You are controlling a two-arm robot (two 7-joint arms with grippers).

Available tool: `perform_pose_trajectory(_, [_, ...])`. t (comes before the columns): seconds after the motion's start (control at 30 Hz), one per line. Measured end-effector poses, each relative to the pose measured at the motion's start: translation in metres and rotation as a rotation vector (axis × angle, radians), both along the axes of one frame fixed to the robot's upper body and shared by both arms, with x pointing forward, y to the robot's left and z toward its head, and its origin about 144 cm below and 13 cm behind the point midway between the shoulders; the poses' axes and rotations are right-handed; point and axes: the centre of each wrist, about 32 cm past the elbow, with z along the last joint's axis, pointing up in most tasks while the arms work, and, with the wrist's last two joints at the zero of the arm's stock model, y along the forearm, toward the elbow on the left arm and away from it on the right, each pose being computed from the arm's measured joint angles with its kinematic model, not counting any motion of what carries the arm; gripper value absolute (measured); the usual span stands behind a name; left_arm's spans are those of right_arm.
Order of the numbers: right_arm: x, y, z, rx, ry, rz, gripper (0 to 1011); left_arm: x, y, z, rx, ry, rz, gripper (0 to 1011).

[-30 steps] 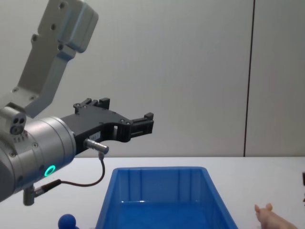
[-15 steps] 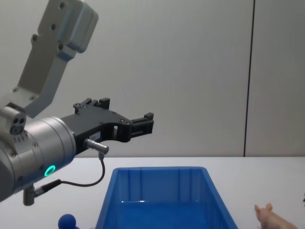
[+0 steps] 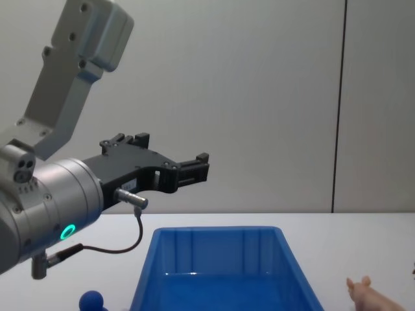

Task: Pick up the two dolls from the table and place them into the box.

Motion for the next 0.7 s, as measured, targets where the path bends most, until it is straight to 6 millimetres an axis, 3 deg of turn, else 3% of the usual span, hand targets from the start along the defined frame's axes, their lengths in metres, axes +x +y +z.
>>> perform_pose_trajectory(0.33, [0.005, 0.006, -0.003, 0.030, 0.011, 0.014, 355, 0.000, 0.000, 0.000, 0.000, 0.000, 0.000, 1001])
perform_pose_trajectory(0.7, [0.009, 0.017, 0.016, 0.048, -0.069, 0.045, 322, 0.000, 0.000, 0.000, 0.000, 0.000, 0.000, 1001])
